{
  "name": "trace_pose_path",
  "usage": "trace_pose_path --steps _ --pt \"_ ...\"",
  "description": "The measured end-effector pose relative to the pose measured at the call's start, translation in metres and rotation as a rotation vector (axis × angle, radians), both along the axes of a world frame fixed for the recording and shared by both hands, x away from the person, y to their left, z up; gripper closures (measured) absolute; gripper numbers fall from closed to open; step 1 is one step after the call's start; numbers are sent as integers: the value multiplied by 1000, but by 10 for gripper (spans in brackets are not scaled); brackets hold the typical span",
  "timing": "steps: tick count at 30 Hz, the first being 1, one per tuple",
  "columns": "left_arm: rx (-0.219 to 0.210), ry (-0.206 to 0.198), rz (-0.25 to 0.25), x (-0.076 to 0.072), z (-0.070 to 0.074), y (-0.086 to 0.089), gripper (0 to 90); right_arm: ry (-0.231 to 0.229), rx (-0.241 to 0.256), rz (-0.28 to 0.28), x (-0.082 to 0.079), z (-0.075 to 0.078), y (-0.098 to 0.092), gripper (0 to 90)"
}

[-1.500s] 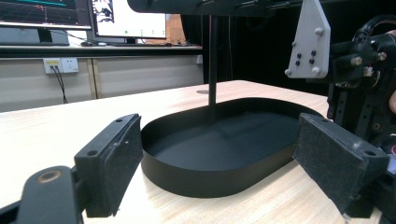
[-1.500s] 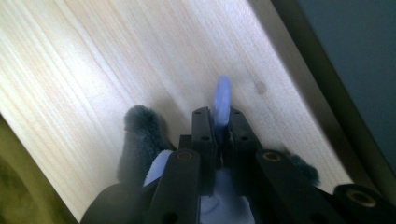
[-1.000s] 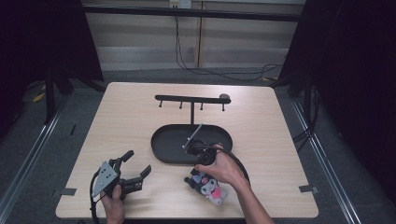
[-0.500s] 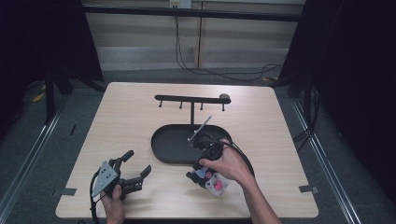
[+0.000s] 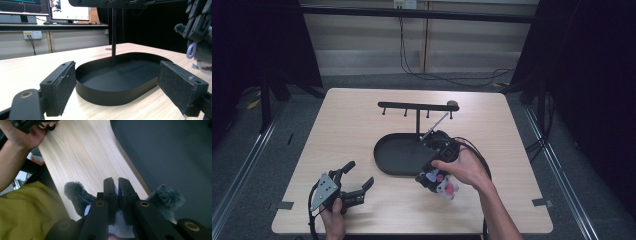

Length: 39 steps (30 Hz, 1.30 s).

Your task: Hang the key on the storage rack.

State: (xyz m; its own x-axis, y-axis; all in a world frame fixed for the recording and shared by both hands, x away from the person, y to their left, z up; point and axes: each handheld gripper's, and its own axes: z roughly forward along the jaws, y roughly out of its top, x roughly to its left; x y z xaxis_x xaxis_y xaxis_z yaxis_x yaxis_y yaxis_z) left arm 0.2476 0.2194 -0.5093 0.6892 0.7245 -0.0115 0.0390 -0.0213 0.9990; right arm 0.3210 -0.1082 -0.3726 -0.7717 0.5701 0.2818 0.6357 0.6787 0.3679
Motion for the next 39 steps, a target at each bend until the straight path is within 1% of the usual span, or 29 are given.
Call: trace_pose_path --steps 4,5,7,9,10,11,12,17,20,24,25,26,27,29,33,37,39 --pt "-1 0 0 0 0 0 154 8 14 7 4 12 -4 855" --pt "0 0 0 0 0 0 155 -2 10 10 6 14 -5 855" --pt "-1 0 0 0 0 0 154 6 11 7 9 20 -6 855" --pt "-1 0 0 0 0 0 154 2 8 2 13 26 -8 855" --pt "-1 0 0 0 0 0 155 6 15 -3 15 29 -9 855" --pt "-1 0 0 0 0 0 154 0 17 2 17 31 -10 855" --pt "-1 -1 0 0 0 0 154 -3 16 -5 19 34 -11 855" --pt "1 -1 0 0 0 0 154 -1 36 -14 29 48 -16 855" --pt "0 -1 0 0 0 0 154 -5 38 -18 34 55 -18 855" --pt "0 -1 -1 0 0 0 155 -12 49 -22 39 63 -20 855" --pt "-1 -1 -1 0 0 0 154 -13 59 -22 41 65 -21 855" --pt "0 -1 0 0 0 0 155 -6 67 -29 43 66 -21 855" --pt "0 -1 0 0 0 0 154 -11 70 -35 45 67 -22 855" --pt "-1 -1 0 0 0 0 154 -2 77 -42 48 69 -24 855" --pt "-2 0 -1 0 0 0 154 -8 82 -53 52 76 -29 855" --pt "-1 -1 -1 0 0 0 154 -2 79 -72 58 83 -31 855" --pt "-1 0 -1 0 0 0 154 -1 88 -84 62 86 -33 855"
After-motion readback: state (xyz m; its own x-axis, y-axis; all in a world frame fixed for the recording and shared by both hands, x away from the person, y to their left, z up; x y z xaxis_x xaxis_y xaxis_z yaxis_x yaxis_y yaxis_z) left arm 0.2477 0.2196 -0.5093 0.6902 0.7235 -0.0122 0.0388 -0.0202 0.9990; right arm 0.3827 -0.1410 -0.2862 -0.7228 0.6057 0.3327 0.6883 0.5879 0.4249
